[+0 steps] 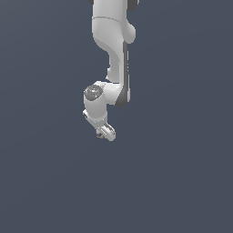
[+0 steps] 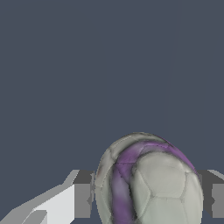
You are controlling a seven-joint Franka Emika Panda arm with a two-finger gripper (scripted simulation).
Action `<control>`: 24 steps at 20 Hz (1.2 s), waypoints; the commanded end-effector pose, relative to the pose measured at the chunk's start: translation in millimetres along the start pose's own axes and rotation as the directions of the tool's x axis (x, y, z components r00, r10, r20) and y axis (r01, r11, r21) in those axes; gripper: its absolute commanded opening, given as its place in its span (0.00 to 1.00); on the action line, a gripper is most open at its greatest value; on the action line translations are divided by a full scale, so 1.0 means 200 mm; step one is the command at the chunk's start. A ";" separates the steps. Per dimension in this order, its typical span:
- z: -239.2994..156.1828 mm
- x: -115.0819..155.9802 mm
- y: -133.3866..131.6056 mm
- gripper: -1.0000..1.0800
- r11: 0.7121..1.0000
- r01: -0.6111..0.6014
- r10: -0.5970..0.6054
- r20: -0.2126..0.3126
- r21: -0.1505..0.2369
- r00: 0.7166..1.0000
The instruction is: Pick up the object and move it to a goal position.
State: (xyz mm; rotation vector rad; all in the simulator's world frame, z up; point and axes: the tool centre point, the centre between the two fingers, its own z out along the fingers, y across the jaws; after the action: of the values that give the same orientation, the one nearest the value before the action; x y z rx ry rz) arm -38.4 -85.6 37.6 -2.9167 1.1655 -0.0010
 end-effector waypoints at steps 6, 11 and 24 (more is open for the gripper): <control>0.00 0.00 0.00 0.00 1.000 0.000 0.000 0.000 0.000 1.000; -0.02 0.02 -0.01 0.00 1.000 0.000 0.000 0.000 0.000 1.000; -0.28 0.22 -0.17 0.00 1.000 -0.001 0.001 -0.001 -0.001 1.000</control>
State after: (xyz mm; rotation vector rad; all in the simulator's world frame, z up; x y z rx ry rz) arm 9.6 -90.5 83.9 -2.9180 1.1669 0.0007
